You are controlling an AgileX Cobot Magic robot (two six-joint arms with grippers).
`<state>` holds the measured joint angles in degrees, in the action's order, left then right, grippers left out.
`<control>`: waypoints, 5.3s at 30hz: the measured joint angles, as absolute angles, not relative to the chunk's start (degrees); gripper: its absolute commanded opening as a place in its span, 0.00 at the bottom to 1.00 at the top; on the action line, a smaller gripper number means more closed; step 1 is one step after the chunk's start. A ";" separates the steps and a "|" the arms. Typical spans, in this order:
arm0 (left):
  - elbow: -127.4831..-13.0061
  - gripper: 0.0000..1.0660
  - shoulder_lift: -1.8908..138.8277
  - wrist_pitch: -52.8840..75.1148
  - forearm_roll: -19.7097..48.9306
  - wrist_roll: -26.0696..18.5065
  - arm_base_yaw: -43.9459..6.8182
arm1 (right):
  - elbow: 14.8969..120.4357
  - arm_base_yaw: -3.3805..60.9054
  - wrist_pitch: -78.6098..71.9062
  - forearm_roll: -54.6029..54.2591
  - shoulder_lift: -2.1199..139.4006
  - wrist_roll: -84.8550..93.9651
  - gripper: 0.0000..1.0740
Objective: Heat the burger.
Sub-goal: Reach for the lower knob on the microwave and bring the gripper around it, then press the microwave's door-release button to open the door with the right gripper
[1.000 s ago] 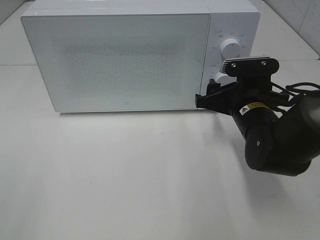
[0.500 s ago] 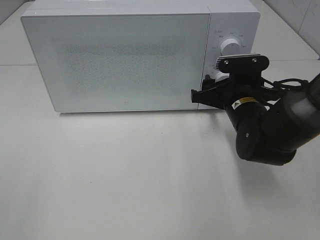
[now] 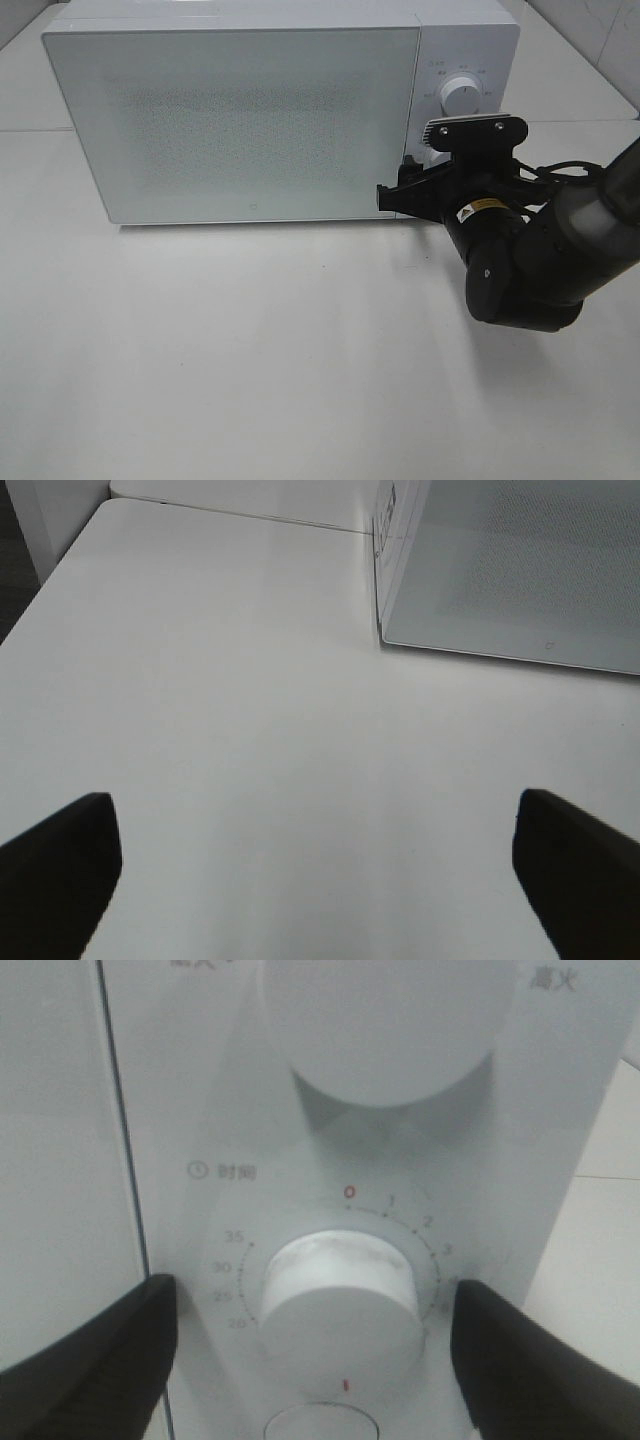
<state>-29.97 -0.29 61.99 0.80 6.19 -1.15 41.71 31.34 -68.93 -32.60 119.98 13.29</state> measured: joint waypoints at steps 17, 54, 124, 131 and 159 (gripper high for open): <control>-29.97 0.94 -0.29 61.99 0.80 6.19 -1.15 | 41.71 31.34 -68.53 -32.66 119.81 13.46 0.61; -29.97 0.94 -0.29 61.99 0.80 6.19 -1.15 | 41.71 31.11 -68.53 -32.31 119.81 13.41 0.00; -29.97 0.94 -0.29 61.99 0.80 6.19 -1.15 | 41.25 31.57 -69.39 -30.77 119.23 -82.28 0.37; -29.97 0.94 -0.29 61.99 0.80 6.19 -1.15 | 41.42 31.68 -68.93 -31.74 119.12 -79.98 0.48; -29.97 0.94 -0.29 61.99 0.80 6.19 -1.15 | 27.73 30.94 -68.93 -17.02 103.59 -60.96 0.56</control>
